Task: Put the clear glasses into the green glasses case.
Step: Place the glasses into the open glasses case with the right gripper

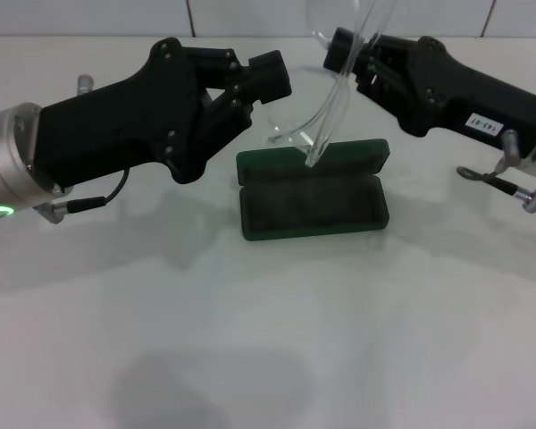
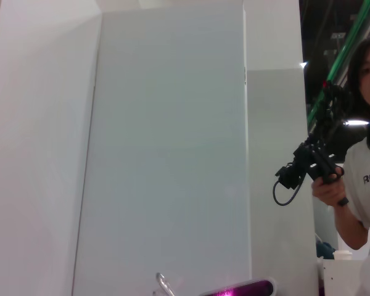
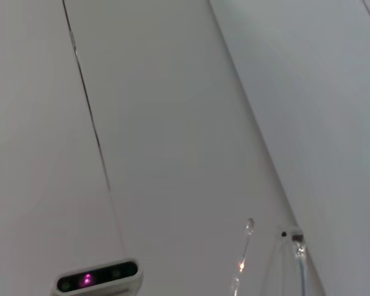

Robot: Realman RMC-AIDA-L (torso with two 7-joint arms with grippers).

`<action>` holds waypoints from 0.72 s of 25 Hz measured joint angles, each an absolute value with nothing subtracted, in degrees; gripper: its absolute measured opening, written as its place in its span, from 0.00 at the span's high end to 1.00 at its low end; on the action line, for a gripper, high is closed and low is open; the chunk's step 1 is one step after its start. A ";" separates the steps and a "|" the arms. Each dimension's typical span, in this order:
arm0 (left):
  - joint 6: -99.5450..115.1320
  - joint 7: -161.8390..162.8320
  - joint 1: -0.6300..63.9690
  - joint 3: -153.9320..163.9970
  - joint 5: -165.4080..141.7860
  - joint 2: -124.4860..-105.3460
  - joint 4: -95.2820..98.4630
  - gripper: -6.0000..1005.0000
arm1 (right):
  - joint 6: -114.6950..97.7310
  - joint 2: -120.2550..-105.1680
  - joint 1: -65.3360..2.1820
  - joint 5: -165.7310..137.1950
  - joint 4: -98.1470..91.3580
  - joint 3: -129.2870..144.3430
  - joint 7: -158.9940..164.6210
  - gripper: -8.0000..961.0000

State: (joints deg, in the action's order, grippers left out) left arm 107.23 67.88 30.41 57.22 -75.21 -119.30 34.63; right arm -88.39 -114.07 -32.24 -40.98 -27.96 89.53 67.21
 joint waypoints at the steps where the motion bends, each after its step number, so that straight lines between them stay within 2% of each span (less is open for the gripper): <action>1: 107.23 67.88 30.41 57.22 -75.21 -119.29 34.63 0.94 | -88.31 -114.17 -32.34 -41.45 -28.04 89.53 67.31 0.88; 6: 107.23 67.86 30.68 57.36 -75.39 -119.33 34.63 0.94 | -87.07 -115.25 -33.14 -43.73 -28.07 89.71 67.48 0.88; 18: 107.22 67.85 30.20 57.46 -75.45 -119.41 34.63 0.94 | -85.57 -115.87 -35.06 -44.46 -28.13 93.16 67.72 0.88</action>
